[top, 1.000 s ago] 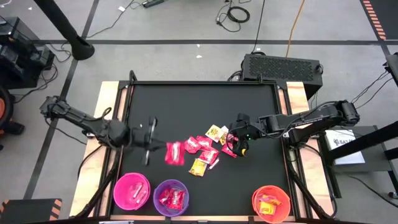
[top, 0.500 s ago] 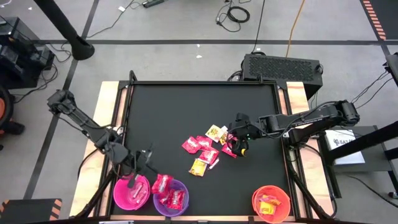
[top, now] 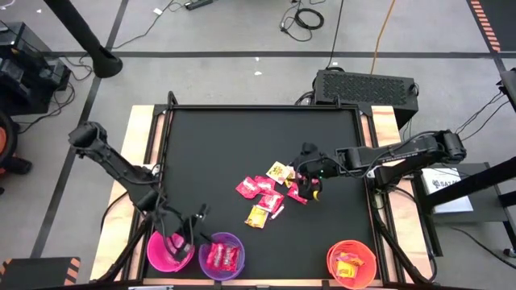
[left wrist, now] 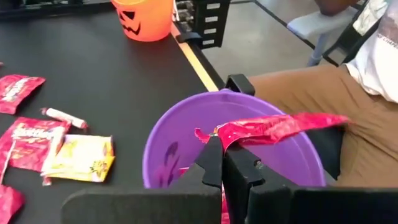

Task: Sort candy by brand, put in halloween buckets
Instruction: Put the red candy into the violet bucket, then put the orange candy into the pink bucket

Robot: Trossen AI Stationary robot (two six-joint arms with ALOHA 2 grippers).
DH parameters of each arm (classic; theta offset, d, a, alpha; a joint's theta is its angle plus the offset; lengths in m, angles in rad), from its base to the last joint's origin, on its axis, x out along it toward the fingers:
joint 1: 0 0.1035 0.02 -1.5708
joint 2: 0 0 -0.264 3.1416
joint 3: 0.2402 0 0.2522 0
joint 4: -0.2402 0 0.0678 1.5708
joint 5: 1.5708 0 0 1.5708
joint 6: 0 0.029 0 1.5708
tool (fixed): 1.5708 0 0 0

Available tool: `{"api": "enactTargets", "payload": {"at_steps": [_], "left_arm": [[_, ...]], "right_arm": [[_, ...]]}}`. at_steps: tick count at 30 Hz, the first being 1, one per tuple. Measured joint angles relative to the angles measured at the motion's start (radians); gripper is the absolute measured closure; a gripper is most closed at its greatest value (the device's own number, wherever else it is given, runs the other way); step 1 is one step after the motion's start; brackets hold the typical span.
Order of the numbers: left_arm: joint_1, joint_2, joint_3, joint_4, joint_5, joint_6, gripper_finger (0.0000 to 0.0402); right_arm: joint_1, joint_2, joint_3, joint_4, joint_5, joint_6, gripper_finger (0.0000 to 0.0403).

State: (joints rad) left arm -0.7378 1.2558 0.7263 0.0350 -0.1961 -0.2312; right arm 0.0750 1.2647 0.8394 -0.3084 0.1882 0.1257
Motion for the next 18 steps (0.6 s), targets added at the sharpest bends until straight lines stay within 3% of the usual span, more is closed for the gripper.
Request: {"api": "enactTargets", "payload": {"at_steps": [5,12,18], "left_arm": [[-0.004,0.057,0.048,-0.047,-0.002,-0.063,0.0390],[-0.002,0.060,0.075,-0.097,-0.077,-0.093,0.0299],[-0.001,0.033,0.168,-0.224,-0.187,0.028,0.0242]], "right_arm": [[-0.016,0.000,0.000,-0.002,0.000,0.000,0.0165],[-0.016,0.000,0.000,-0.003,-0.001,0.021,0.0165],[-0.013,0.000,0.000,-0.009,-0.014,0.027,0.0165]]}}
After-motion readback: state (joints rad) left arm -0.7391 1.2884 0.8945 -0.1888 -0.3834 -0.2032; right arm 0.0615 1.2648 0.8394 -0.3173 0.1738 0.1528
